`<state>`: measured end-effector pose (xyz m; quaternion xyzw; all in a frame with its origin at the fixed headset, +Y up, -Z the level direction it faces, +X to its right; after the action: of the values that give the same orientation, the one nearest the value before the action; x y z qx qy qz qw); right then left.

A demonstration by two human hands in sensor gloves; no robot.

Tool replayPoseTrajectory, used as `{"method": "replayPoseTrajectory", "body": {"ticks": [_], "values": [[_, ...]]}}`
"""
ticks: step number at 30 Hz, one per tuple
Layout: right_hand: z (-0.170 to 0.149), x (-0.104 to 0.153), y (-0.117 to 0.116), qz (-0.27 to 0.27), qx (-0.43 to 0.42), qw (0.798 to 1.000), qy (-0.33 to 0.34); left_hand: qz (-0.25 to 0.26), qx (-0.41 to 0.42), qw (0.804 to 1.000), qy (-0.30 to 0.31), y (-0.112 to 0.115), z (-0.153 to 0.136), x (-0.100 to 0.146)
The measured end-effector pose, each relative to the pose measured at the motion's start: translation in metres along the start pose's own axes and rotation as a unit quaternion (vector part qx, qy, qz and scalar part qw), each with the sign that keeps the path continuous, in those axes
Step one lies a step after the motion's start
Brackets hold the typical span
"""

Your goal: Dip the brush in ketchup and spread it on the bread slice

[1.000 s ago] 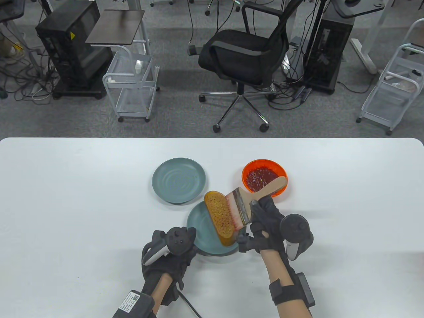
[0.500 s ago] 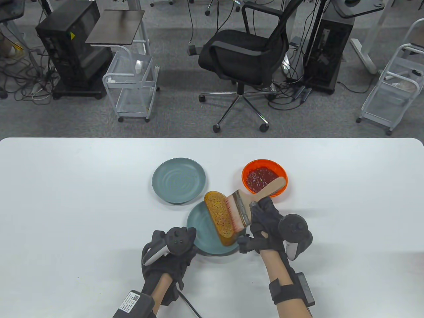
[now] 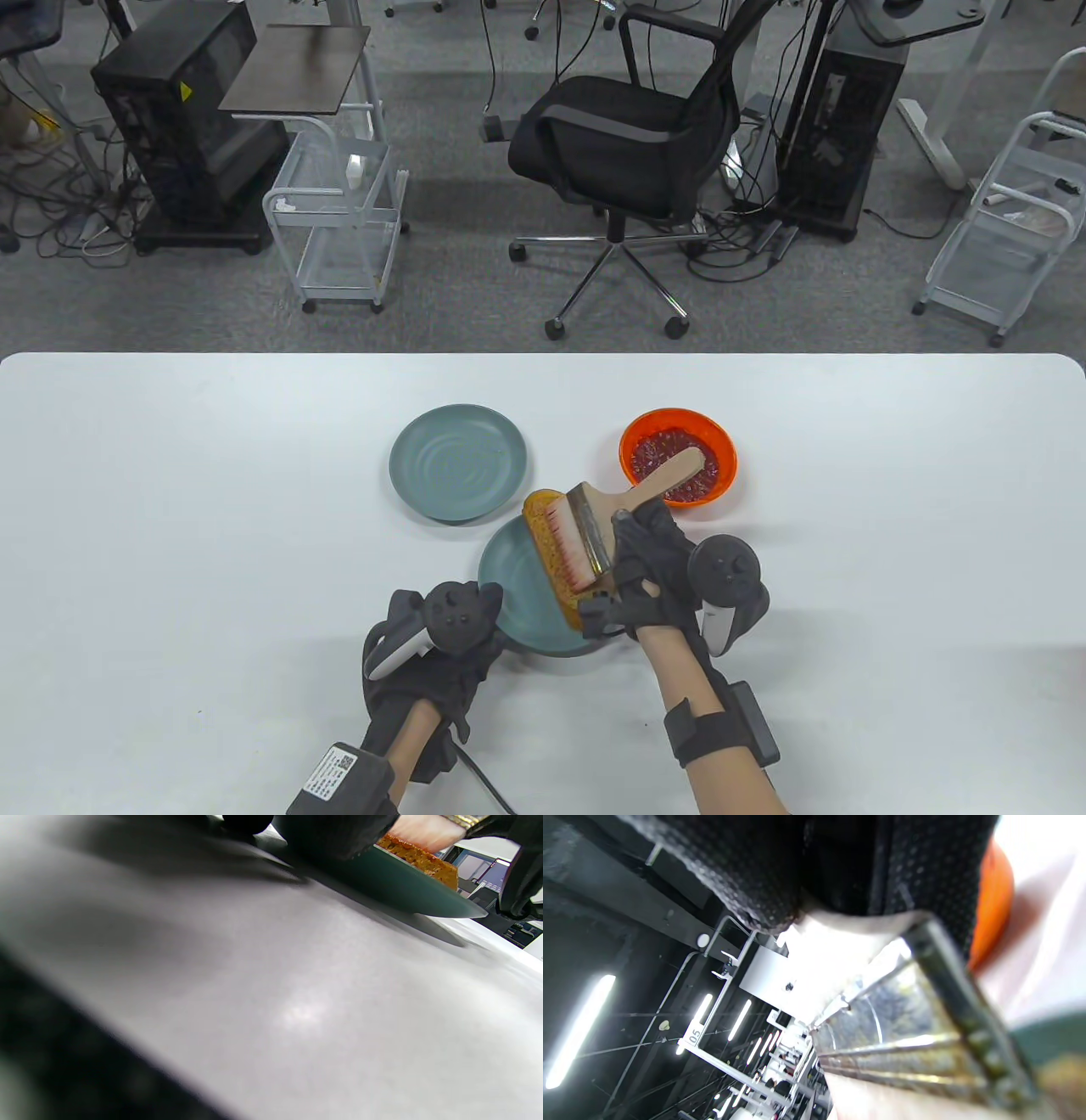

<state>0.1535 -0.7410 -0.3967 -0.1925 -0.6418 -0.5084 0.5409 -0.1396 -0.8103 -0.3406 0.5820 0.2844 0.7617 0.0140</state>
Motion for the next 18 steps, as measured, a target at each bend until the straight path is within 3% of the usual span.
{"method": "replayPoseTrajectory", "body": {"ticks": [5,10,18], "values": [[0.009,-0.008,0.001,0.014,-0.036,0.999,0.005,0.0,-0.001,1.0,0.0,0.0,0.001,0.0],[0.014,-0.005,-0.029,0.082,-0.049,0.995,-0.017,-0.001,-0.001,1.0,0.001,0.0,0.001,0.0],[0.016,-0.02,-0.007,0.04,0.025,0.999,0.026,-0.001,0.001,1.0,0.001,0.0,0.001,0.0]]}}
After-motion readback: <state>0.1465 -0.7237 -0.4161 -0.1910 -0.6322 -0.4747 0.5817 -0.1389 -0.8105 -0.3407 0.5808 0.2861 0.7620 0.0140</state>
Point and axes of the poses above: the tracker on the back of each hand, its own z axis roughly to the thumb side, its own x axis roughly from the fingertips to the wrist, y = z × x, the point moved 3 cm from there along -x, roughly from the wrist to the fingertips, and after that the axes turned 2 degrees about x, right-handed, at the moved point
